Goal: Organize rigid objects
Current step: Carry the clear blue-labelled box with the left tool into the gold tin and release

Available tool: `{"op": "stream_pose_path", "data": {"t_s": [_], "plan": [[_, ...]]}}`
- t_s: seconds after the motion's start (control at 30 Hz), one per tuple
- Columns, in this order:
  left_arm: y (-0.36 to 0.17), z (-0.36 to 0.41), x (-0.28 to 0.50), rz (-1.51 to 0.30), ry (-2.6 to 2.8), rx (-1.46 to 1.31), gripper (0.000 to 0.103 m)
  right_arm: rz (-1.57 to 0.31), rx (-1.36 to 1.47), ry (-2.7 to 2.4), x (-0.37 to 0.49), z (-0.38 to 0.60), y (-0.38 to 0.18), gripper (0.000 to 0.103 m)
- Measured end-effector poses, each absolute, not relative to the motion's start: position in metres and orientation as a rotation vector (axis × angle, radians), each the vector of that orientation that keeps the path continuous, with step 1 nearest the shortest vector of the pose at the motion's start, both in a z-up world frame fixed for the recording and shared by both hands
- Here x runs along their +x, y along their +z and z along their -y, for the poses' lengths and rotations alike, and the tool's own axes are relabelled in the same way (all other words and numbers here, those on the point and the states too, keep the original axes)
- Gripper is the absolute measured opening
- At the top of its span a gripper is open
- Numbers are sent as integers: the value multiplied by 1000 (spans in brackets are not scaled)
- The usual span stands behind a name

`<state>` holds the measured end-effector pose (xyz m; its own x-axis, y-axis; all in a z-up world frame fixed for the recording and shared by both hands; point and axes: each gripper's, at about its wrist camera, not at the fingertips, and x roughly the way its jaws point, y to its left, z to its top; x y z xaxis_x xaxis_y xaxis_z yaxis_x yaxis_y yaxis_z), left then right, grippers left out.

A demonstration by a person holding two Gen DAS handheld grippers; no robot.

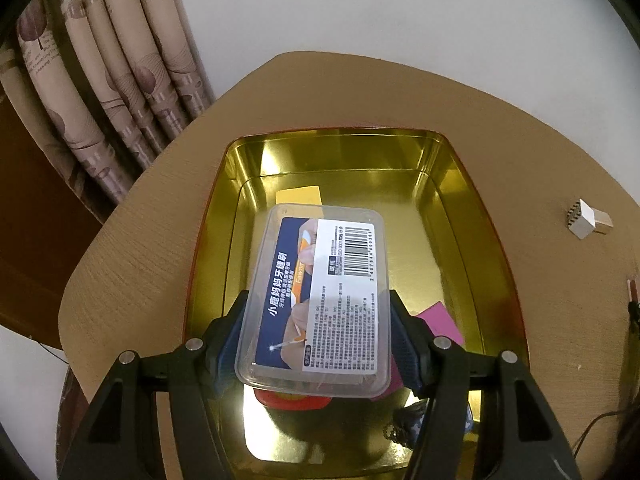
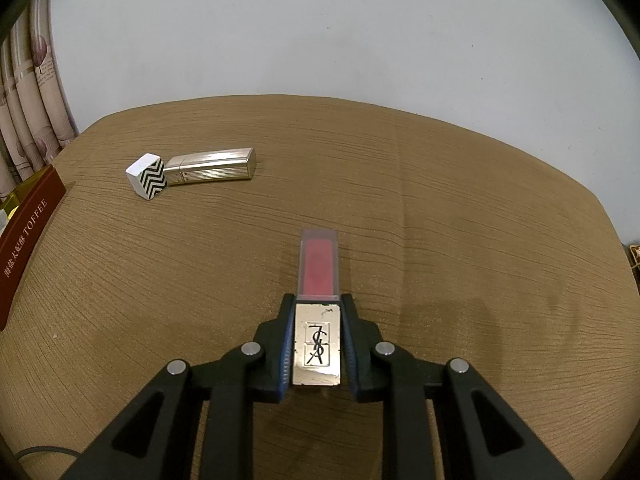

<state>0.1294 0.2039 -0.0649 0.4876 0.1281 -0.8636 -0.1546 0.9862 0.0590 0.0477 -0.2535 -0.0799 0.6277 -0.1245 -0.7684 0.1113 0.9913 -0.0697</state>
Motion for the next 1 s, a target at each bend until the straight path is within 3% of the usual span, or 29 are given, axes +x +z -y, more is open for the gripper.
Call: {"op": "stream_pose_path", "data": {"t_s": [0.57,0.73,1.0], "plan": [[-64,-211,134,-1042,160,-102,63,-882,-18,-139,48,253,-80,22],[-56,-206,135,-1022,160,-88,75,-882,-18,-139,48,253,-80,22],[-38,-194,117,-969,141,-55,76,-882,-19,-141,48,253,-80,22]]}}
